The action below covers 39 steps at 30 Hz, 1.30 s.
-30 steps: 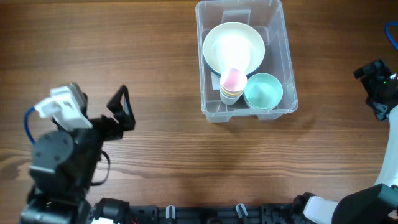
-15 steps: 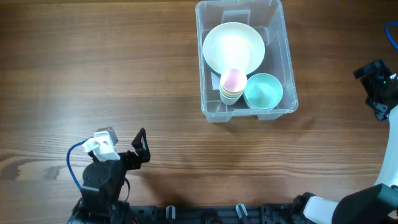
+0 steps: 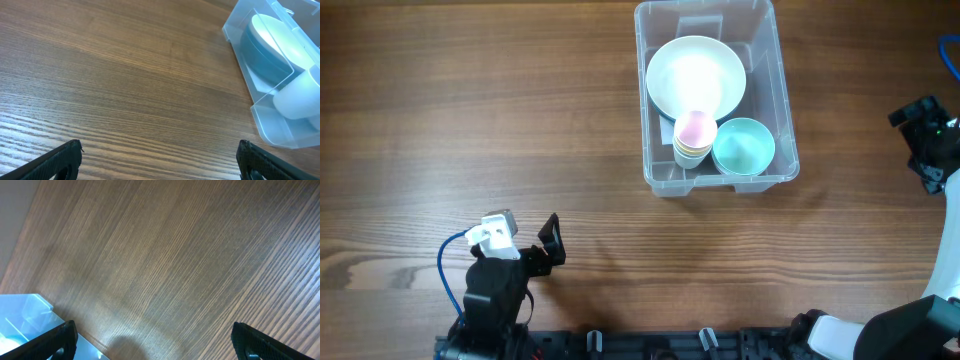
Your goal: Pack container
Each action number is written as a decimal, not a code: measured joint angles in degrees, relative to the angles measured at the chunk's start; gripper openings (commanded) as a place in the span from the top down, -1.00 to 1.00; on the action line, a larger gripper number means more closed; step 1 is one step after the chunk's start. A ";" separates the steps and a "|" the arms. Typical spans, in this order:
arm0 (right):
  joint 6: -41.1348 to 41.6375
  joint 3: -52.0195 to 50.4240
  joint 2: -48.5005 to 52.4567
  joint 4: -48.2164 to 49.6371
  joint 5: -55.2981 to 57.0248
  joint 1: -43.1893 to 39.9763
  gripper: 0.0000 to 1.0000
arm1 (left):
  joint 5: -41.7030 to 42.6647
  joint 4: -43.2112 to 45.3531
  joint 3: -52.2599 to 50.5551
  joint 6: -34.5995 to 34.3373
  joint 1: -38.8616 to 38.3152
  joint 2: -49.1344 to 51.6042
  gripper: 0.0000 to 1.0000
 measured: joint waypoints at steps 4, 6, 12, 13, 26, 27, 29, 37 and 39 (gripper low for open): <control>0.00 0.00 0.00 -0.02 0.00 0.00 -1.00 | 0.00 0.00 0.00 0.00 0.00 0.00 -0.99; 0.00 0.00 0.00 0.00 0.00 0.00 -1.00 | 0.00 0.02 0.00 0.02 0.00 0.00 -1.00; 0.00 -0.07 -1.16 -0.07 0.02 0.83 -0.99 | 0.00 0.02 0.00 0.00 0.00 0.00 -1.00; 0.00 -0.11 -2.80 -0.07 0.02 1.86 -1.00 | 0.00 0.00 0.00 0.02 0.00 0.00 -1.00; -4.79 -16.15 -51.71 4.81 6.38 17.70 -0.99 | 0.00 0.00 -0.02 0.02 0.00 -0.33 -0.99; -5.31 -20.31 -54.29 7.32 6.51 17.70 -1.00 | 0.00 -0.02 -0.02 0.02 0.00 -0.33 -1.00; -6.25 -30.18 -59.58 10.64 6.49 17.70 -0.99 | -0.02 0.02 -0.02 0.02 0.00 -0.37 -1.00; -6.75 -60.06 -76.76 25.31 -0.20 17.73 -1.00 | -0.02 0.02 -0.04 0.02 0.00 -0.42 -1.00; -6.71 -64.63 -79.73 26.62 -1.18 17.73 -0.99 | -0.02 0.02 -0.04 0.00 0.00 -0.44 -1.00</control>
